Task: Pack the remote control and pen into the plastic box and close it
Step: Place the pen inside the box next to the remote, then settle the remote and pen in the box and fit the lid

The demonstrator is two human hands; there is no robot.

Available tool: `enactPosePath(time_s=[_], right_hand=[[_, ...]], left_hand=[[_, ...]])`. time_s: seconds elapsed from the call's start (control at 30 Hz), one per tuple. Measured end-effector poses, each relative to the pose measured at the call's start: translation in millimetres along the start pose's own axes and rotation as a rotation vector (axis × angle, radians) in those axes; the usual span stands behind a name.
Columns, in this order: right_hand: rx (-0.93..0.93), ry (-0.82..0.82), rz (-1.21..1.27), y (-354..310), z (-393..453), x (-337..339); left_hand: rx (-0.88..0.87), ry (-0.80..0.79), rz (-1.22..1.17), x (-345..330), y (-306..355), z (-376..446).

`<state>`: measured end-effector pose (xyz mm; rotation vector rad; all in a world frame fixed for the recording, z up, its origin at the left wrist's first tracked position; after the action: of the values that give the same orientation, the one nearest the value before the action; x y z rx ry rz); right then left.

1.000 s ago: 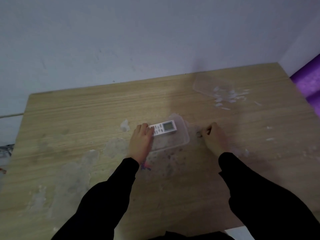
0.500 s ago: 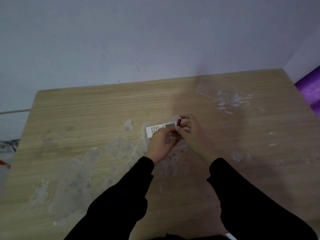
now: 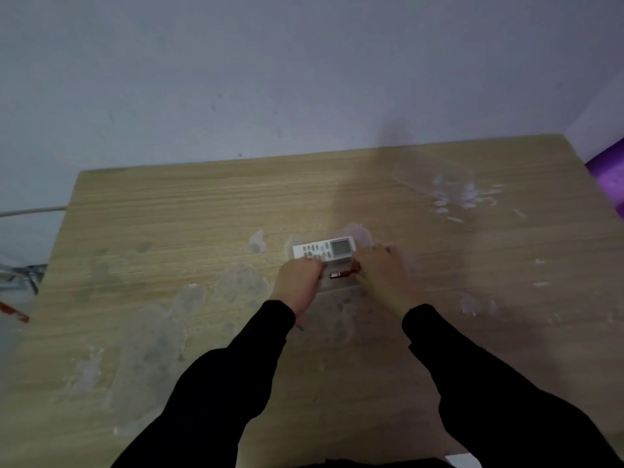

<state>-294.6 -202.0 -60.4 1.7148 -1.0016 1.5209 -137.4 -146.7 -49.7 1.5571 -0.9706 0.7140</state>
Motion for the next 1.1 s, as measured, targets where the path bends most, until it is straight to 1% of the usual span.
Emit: enactPosePath(time_s=[0.1, 0.17, 0.2, 0.27, 0.33, 0.37, 0.4, 0.43, 0.47, 0.53, 0.57, 0.6, 0.67, 0.73, 0.77, 0.83, 0.9, 1.03, 1.1], right_hand=[[0.053, -0.137, -0.144, -8.6, 1.3, 1.7], [0.073, -0.147, -0.157, -14.5, 2.3, 1.3], [0.069, -0.107, -0.130, -14.6, 2.1, 3.1], [0.017, 0.055, 0.012, -7.4, 2.3, 8.2], [-0.090, 0.215, 0.221, 6.8, 7.3, 20.6], [-0.153, 0.262, 0.295, 19.0, 14.3, 25.1], [-0.210, 0.281, 0.312, 33.4, 23.0, 27.1], [-0.264, 0.273, 0.288, 50.3, 33.5, 26.1], [-0.317, 0.226, 0.250, 67.7, 44.5, 22.5], [-0.401, 0.053, 0.183, 97.7, 61.5, 12.8], [-0.412, -0.027, 0.150, 110.2, 67.2, 6.6], [-0.407, -0.089, 0.119, 121.6, 72.6, 1.7], [-0.388, -0.148, 0.089, 136.4, 78.0, -5.1], [-0.349, -0.112, 0.039, 144.2, 78.2, -8.6], [-0.327, -0.060, 0.001, 145.7, 76.1, -10.9], [-0.279, 0.056, -0.047, 148.5, 70.0, -16.1], [-0.217, 0.122, -0.018, 151.1, 64.7, -18.6], [-0.086, 0.135, 0.012, 147.7, 63.1, -14.4], [-0.038, 0.185, 0.075, 135.4, 61.4, -2.9]], left_hand=[[0.010, -0.040, 0.152, -2.4, 1.1, -4.3], [0.003, -0.030, 0.154, -5.6, -6.1, -7.0], [-0.016, -0.006, 0.127, -6.5, -8.7, -8.9], [-0.076, 0.074, 0.039, -5.4, -10.4, -12.3], [-0.138, 0.200, -0.037, -3.9, -13.3, -12.6], [-0.149, 0.271, -0.056, -1.7, -14.6, -10.9], [-0.137, 0.323, -0.073, 0.0, -16.0, -10.2], [-0.107, 0.355, -0.088, 0.6, -17.7, -8.7], [-0.059, 0.368, -0.109, 0.2, -18.5, -7.6], [0.043, 0.373, -0.162, -4.6, -21.1, -7.4], [0.081, 0.373, -0.196, -9.1, -22.8, -8.0], [0.110, 0.377, -0.246, -14.3, -23.1, -7.8], [0.166, 0.385, -0.447, -23.4, -24.1, -9.2], [0.241, 0.442, -0.631, -29.4, -20.8, -11.1], [0.273, 0.482, -0.668, -30.1, -19.0, -12.5], [0.334, 0.546, -0.707, -32.5, -14.8, -12.9], [0.386, 0.570, -0.723, -35.3, -11.9, -11.9], [0.412, 0.560, -0.695, -36.1, -14.2, -10.4], [0.425, 0.557, -0.687, -32.5, -13.5, -11.3]])
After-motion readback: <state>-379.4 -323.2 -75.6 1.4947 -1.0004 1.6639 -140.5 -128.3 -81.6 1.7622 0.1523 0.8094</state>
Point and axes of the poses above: each hand's wrist, its own z-axis towards the middle knuckle, its own x-axis out of the back of the hand, y = z × x, the point moved 1 cm from there along z, towards the middle knuckle, and after that the axes turned 13 degrees about -z, right-handed, at the moved point
